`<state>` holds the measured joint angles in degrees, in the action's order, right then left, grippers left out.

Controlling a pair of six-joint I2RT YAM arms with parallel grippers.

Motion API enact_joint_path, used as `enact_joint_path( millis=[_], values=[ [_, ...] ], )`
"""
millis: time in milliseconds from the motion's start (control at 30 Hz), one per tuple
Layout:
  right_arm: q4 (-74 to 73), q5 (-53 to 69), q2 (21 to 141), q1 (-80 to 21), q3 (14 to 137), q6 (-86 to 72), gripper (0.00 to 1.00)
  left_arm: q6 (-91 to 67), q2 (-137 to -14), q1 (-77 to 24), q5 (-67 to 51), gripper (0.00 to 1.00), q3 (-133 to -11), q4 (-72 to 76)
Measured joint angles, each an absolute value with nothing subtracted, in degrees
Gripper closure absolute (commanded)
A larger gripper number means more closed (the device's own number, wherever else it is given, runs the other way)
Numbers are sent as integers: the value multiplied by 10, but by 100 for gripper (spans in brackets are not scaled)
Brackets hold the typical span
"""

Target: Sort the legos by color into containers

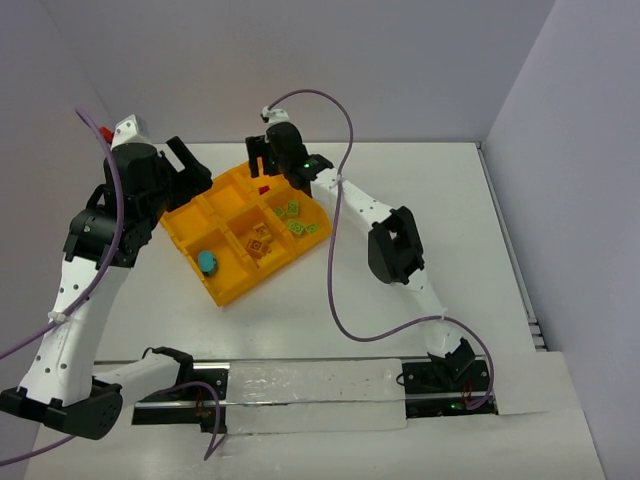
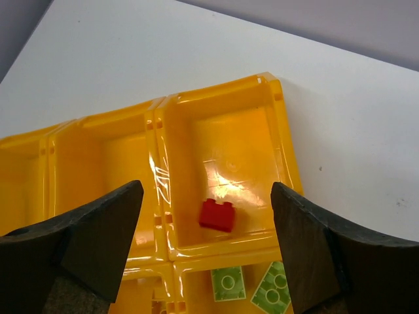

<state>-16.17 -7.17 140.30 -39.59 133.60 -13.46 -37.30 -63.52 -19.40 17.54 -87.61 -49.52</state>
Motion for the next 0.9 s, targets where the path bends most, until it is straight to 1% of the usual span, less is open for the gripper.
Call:
enact_joint_path(
  millis=[167, 267, 300, 533, 667, 767, 900],
  values=[
    [-167, -63, 1380, -396, 1308, -130, 9, -373, -632, -194, 176, 8, -875, -495],
    [-187, -58, 1324, -396, 1255, -130, 2, -372, -627, -194, 176, 8, -871, -492],
    [-192, -57, 1297, -396, 1234, -132, 0, -371, -624, -194, 176, 7, -868, -489],
    [-210, -91, 1003, -389, 997, -157, 0, -353, -599, -194, 179, 7, -850, -456],
    [-219, -136, 845, -372, 860, -174, 0, -342, -595, -194, 182, 7, -850, -436],
    [-236, -170, 769, -362, 769, -187, 0, -338, -596, -194, 183, 7, -850, -428],
    [-270, -217, 713, -357, 659, -206, 0, -336, -597, -194, 182, 7, -850, -420]
  ],
)
